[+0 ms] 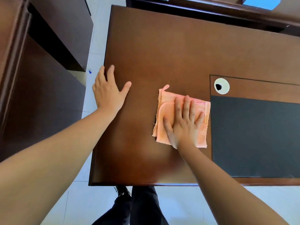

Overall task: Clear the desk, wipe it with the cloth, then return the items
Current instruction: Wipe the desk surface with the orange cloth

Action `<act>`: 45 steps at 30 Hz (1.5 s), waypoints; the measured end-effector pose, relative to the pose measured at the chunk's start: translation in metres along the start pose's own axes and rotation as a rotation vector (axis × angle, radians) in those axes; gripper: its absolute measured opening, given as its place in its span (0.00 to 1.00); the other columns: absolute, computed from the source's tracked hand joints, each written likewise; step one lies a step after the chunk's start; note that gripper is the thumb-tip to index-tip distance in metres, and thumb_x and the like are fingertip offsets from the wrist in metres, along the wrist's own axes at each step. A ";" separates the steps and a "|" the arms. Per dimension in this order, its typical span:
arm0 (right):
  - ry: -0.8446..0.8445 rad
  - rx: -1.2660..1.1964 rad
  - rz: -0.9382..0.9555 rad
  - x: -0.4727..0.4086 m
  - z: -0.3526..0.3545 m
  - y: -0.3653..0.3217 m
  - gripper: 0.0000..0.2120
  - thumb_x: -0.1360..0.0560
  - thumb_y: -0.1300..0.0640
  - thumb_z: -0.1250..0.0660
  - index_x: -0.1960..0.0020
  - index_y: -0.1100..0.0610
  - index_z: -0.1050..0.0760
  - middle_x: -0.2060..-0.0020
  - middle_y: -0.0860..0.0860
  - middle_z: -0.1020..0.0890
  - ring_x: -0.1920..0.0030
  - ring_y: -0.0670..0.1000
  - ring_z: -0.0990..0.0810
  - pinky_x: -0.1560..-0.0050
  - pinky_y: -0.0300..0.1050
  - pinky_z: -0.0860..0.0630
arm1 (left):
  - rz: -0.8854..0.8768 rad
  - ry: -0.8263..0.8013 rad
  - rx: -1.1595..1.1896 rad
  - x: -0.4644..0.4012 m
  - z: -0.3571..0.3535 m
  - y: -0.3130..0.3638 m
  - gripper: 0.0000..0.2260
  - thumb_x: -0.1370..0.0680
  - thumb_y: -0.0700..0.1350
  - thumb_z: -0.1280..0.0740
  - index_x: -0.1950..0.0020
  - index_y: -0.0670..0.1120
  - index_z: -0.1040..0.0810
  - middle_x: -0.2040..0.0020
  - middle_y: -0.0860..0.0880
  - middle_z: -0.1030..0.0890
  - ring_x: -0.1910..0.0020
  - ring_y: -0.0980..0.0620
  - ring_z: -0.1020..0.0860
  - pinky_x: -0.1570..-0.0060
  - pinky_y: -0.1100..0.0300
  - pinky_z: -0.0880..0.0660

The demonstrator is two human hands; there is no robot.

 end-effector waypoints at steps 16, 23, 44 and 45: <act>-0.023 -0.011 0.131 -0.212 0.017 -0.030 0.37 0.17 0.31 0.55 0.14 0.45 0.57 0.14 0.50 0.56 0.14 0.56 0.57 0.20 0.74 0.56 | 0.300 0.001 -0.027 -0.039 -0.014 -0.002 0.37 0.20 0.70 0.41 0.18 0.49 0.42 0.30 0.44 0.23 0.37 0.40 0.20 0.47 0.43 0.19; -0.069 0.004 0.193 -0.312 0.025 -0.058 0.38 0.18 0.29 0.58 0.14 0.46 0.59 0.14 0.51 0.56 0.14 0.57 0.58 0.20 0.73 0.58 | 0.327 -0.008 -0.049 -0.040 -0.017 -0.002 0.38 0.21 0.70 0.42 0.18 0.49 0.43 0.30 0.45 0.23 0.36 0.41 0.20 0.49 0.44 0.19; -0.053 -0.043 0.149 -0.250 0.021 -0.073 0.37 0.17 0.31 0.57 0.13 0.47 0.56 0.13 0.52 0.54 0.14 0.56 0.58 0.19 0.71 0.59 | 0.287 0.029 -0.055 -0.041 -0.018 -0.002 0.39 0.23 0.73 0.48 0.19 0.49 0.43 0.30 0.45 0.23 0.37 0.41 0.19 0.50 0.43 0.18; -0.056 -0.048 0.134 -0.234 0.020 -0.073 0.37 0.17 0.31 0.56 0.13 0.47 0.56 0.13 0.52 0.55 0.14 0.56 0.58 0.19 0.71 0.60 | 0.278 0.034 -0.052 -0.040 -0.018 -0.002 0.39 0.23 0.72 0.47 0.19 0.49 0.42 0.30 0.45 0.23 0.37 0.41 0.19 0.49 0.43 0.18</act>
Point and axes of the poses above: each hand's wrist, its own x-axis away from the middle knuckle, its own z-axis out of the back of the hand, y = z × x, the point moved 6 cm from there along -x, towards the middle knuckle
